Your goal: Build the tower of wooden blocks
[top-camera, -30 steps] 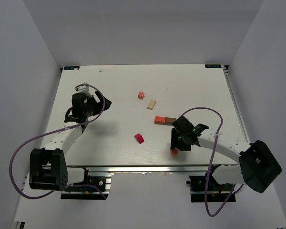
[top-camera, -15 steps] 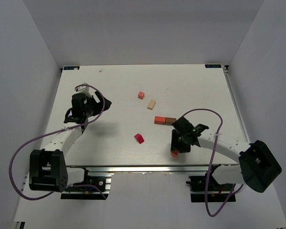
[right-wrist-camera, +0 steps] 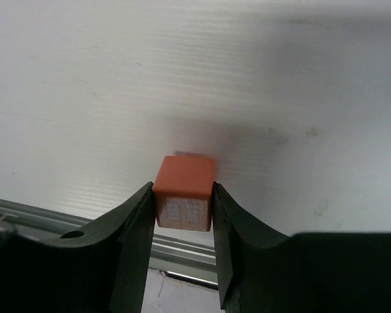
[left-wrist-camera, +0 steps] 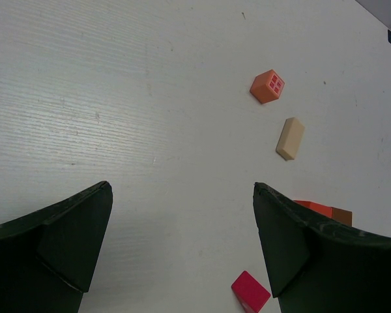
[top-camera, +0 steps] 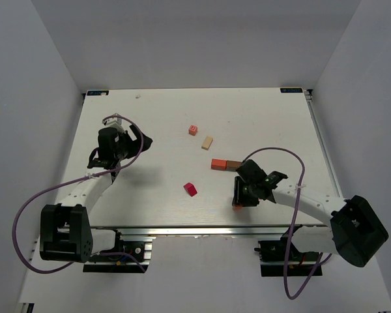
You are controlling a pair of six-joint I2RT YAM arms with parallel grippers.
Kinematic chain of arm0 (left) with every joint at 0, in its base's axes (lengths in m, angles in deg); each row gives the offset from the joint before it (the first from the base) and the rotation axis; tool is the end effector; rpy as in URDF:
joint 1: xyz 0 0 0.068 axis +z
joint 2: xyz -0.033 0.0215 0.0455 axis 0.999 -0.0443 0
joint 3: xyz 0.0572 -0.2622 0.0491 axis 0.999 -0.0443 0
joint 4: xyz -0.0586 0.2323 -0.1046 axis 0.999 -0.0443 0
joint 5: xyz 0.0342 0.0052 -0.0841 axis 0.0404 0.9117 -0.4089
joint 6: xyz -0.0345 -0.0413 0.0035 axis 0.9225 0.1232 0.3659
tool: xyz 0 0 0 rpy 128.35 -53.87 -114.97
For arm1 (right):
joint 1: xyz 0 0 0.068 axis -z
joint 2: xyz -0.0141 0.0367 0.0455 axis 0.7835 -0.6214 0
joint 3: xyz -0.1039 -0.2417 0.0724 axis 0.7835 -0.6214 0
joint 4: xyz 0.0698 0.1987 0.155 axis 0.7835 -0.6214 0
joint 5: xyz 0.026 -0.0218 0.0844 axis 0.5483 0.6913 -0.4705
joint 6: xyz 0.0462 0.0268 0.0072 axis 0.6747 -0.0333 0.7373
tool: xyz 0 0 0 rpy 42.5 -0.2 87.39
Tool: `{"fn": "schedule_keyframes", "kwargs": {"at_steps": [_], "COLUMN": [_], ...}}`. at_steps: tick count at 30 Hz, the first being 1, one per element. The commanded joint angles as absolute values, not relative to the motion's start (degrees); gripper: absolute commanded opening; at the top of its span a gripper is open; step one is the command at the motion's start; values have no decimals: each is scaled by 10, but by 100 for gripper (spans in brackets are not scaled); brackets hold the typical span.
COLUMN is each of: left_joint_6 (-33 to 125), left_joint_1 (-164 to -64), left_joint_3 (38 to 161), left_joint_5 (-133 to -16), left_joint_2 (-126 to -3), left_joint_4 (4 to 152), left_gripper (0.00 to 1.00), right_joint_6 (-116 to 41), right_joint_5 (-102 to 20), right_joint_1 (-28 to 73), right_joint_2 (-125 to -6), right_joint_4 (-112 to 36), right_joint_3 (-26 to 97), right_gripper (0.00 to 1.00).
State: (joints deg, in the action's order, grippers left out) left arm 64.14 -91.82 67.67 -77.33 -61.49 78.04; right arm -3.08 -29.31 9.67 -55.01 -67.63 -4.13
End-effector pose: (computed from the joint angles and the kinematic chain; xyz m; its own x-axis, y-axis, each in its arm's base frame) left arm 0.2719 -0.0275 0.2313 -0.5502 -0.4503 -0.7032 -0.0416 0.8559 -0.5155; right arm 0.1621 0.1420 0.1726 -0.9312 0.0499 -0.3610 -0.0384 0.9716 0.2334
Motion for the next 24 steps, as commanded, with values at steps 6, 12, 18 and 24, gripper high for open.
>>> {"fn": "schedule_keyframes", "kwargs": {"at_steps": [6, 12, 18, 24], "left_joint_6": [651, 631, 687, 700], "left_joint_1": [-927, -1048, -1145, -1230], "left_joint_3": [681, 706, 697, 717], "left_joint_5": [-842, -917, -990, -925], "left_joint_2": [-593, -593, -583, -603], "left_joint_4": [802, 801, 844, 813], "left_gripper": [98, 98, 98, 97], "right_joint_6": [-184, -302, -400, -459], "right_joint_5": [-353, -420, -490, -538], "right_joint_1": [90, 83, 83, 82], "right_joint_2": [-527, -490, -441, -391], "right_joint_4": [-439, -207, -125, -41], "right_joint_3": [-47, -93, -139, -199], "right_gripper": [22, 21, 23, 24]}}
